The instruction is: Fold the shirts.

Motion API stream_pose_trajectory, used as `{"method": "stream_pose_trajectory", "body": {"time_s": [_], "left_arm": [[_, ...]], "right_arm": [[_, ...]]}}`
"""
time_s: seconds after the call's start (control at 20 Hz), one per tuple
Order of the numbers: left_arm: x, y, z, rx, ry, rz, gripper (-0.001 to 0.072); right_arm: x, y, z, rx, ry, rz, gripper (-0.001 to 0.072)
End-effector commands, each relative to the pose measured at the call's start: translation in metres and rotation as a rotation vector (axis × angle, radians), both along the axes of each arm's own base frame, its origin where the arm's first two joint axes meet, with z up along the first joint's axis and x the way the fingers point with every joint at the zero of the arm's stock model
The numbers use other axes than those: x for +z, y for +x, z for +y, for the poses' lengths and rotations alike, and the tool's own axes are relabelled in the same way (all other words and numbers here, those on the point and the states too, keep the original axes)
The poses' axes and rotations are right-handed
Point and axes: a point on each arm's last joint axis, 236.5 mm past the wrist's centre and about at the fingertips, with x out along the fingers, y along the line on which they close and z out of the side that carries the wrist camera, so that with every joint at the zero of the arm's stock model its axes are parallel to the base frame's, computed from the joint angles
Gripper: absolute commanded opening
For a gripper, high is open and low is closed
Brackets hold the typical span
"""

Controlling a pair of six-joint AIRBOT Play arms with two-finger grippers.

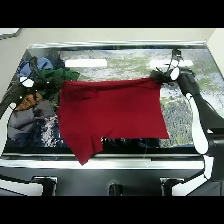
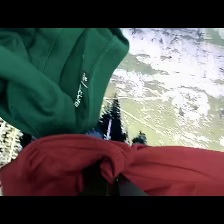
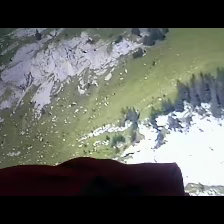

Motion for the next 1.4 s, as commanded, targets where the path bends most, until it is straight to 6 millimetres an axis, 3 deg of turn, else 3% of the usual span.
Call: {"method": "stream_pose_trajectory", "body": {"time_s": [0.0,0.1,0.2,0.35,0.55,0.65,0.7,0.75,0.8,0.9,1.0,1.15,1.25,1.35], "left_arm": [[-0.010,-0.045,-0.003,-0.115,0.064,0.159,0.0032],[-0.042,-0.099,-0.009,-0.212,0.073,0.390,0.0032],[-0.066,-0.136,-0.015,-0.255,0.045,0.532,0.0032],[-0.089,-0.164,-0.018,-0.250,0.014,0.631,0.0032],[-0.095,-0.178,-0.029,-0.251,-0.045,0.682,0.0052],[-0.084,-0.173,-0.037,-0.249,-0.106,0.665,0.0491],[-0.076,-0.171,-0.035,-0.251,-0.118,0.662,0.0544],[-0.066,-0.171,-0.029,-0.265,-0.122,0.661,0.0545],[-0.057,-0.177,-0.024,-0.285,-0.124,0.669,0.0544],[-0.050,-0.205,-0.014,-0.283,-0.147,0.720,0.0544],[-0.062,-0.248,-0.018,-0.294,-0.163,0.770,0.0542],[-0.095,-0.330,-0.050,-0.295,-0.265,0.828,0.0528],[-0.110,-0.357,-0.067,-0.275,-0.333,0.810,0.0527],[-0.123,-0.366,-0.070,-0.241,-0.343,0.810,0.0527]], "right_arm": [[-0.022,-0.060,-0.018,0.078,-0.051,0.263,0.0045],[-0.051,-0.123,-0.020,0.161,-0.071,0.538,0.0046],[-0.073,-0.153,-0.020,0.189,-0.073,0.672,0.0046],[-0.091,-0.156,-0.023,0.187,-0.083,0.704,0.0046],[-0.099,-0.150,-0.015,0.183,-0.045,0.692,0.0061],[-0.087,-0.145,-0.016,0.156,-0.030,0.663,0.0333],[-0.072,-0.146,-0.018,0.162,-0.030,0.650,0.0425],[-0.054,-0.149,-0.026,0.176,-0.028,0.640,0.0500],[-0.039,-0.158,-0.041,0.160,-0.020,0.651,0.0514],[-0.025,-0.196,-0.069,0.091,0.040,0.761,0.0526],[-0.029,-0.233,-0.084,0.084,0.077,0.867,0.0554],[-0.044,-0.256,-0.084,0.060,0.080,0.875,0.0555],[-0.051,-0.258,-0.077,0.060,0.105,0.859,0.0555],[-0.051,-0.258,-0.076,0.061,0.106,0.856,0.0555]]}}
